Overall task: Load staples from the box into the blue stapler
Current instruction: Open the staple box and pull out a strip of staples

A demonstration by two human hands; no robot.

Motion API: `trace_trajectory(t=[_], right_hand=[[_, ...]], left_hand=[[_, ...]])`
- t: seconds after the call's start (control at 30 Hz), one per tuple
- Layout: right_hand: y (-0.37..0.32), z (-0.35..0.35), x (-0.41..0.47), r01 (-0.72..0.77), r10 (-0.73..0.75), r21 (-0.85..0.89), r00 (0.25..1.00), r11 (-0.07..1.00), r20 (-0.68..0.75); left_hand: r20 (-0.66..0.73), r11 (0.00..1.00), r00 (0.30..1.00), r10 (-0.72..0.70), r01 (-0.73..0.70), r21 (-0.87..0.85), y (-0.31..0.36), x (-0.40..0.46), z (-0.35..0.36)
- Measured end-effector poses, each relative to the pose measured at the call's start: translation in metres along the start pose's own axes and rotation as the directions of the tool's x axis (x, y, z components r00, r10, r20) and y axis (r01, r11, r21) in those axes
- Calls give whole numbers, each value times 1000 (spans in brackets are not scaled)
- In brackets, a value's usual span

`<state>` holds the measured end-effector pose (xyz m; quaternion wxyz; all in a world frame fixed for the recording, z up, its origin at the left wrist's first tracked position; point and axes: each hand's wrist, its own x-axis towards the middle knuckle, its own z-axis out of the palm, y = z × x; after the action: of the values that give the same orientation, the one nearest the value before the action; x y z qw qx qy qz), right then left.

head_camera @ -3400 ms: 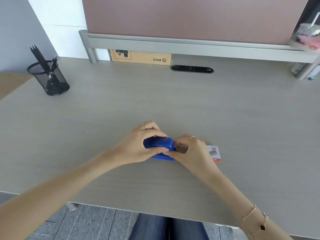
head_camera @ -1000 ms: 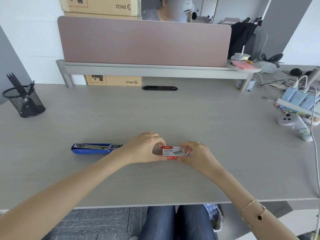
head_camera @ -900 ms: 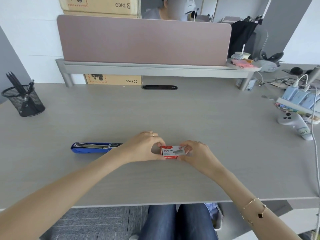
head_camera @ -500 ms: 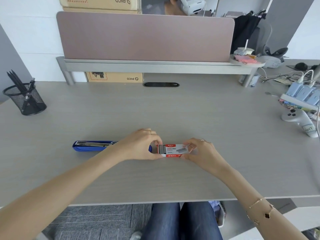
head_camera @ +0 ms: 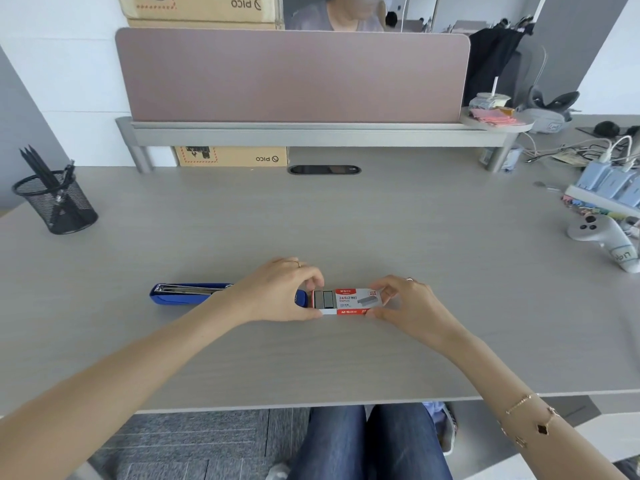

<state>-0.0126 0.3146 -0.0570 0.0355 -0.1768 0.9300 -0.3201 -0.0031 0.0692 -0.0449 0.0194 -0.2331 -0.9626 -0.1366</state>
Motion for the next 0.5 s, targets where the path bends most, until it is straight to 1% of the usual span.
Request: trace_trajectory(t=[0.07,0.23,0.5], right_hand=[[0,-1,0,-2,2,-8,1000,1000,0],[2,-5,-1,-4,4,-27,1000,1000,1],[4,-5,-2,3,-3,-26,1000,1000,-9]], left_hand=[[0,1000,1000,0,0,-15,1,1,0],[-20,1000,1000,20,-20,16,3,7,5],[23,998,998,-56,56,1,6,12,3]])
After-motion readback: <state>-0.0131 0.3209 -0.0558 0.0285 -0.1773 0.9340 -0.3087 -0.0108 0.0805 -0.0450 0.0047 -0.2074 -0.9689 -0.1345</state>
